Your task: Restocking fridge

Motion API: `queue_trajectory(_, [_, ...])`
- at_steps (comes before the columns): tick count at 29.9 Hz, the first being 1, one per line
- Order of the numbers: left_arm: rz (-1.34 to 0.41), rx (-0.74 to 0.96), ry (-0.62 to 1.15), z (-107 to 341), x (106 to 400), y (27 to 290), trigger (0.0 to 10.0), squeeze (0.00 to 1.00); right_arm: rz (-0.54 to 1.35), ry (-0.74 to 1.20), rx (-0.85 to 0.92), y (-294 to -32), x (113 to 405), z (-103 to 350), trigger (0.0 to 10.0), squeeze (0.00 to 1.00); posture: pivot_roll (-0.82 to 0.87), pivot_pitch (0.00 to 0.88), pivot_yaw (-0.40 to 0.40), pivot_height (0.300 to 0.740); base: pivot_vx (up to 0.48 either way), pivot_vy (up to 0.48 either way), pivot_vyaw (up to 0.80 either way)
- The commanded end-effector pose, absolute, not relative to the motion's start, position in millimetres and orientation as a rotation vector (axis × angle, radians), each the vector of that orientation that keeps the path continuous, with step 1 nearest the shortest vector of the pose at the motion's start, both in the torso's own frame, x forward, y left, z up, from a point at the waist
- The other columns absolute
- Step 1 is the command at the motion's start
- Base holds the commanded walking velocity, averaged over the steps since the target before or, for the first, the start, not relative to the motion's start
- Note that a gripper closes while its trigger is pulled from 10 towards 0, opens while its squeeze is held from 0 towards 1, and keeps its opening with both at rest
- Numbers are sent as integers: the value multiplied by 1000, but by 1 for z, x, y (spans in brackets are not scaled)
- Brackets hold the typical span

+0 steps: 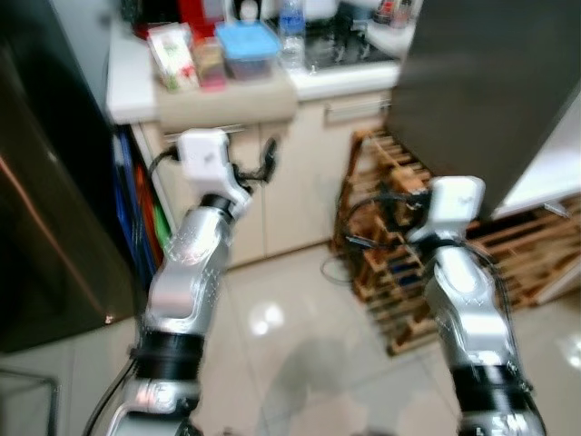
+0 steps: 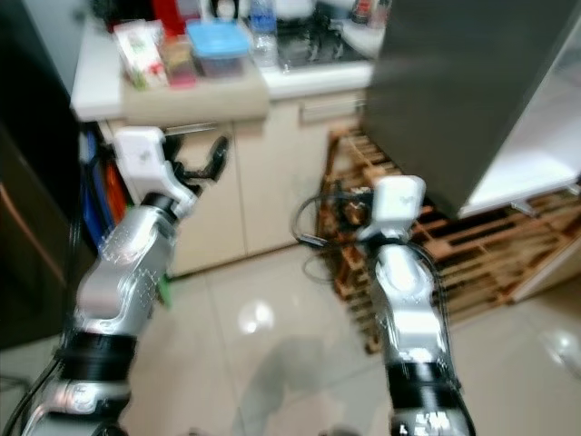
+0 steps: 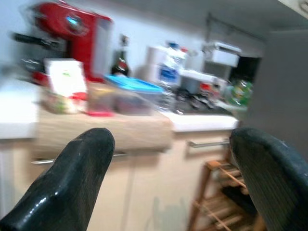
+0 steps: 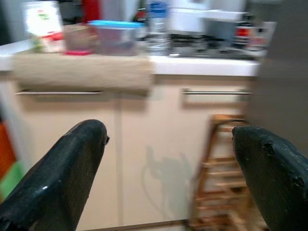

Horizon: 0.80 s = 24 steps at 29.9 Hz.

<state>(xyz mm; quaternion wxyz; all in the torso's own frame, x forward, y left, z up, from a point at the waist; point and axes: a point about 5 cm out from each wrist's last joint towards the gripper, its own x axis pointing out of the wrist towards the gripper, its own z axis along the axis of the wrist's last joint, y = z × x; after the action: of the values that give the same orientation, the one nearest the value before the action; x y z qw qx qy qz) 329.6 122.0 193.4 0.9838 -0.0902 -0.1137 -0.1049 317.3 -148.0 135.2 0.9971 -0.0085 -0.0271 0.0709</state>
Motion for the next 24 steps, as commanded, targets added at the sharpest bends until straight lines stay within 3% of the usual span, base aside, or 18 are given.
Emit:
queue_trajectory(1, [-237, -182, -242, 198, 332, 119, 10000, 0, 159, -31, -22, -149, 317, 130, 10000, 0, -86, 0, 3, 740, 259, 0, 738])
queue_trajectory(11, [-164, -99, -260, 204, 341, 132, 10000, 0, 282, -96, -37, -115, 321, 140, 10000, 0, -63, 0, -6, 740, 333, -301, 632])
queue_trajectory(21, [-282, -46, -280, 208, 341, 115, 10000, 0, 205, -126, -3, -122, 329, 142, 10000, 0, -64, 0, 54, 740, 339, -336, 548])
queue_trajectory(24, [-306, -68, -292, 209, 341, 115, 10000, 0, 171, -97, 3, -121, 328, 134, 10000, 0, -71, 0, 70, 740, 114, -111, 0])
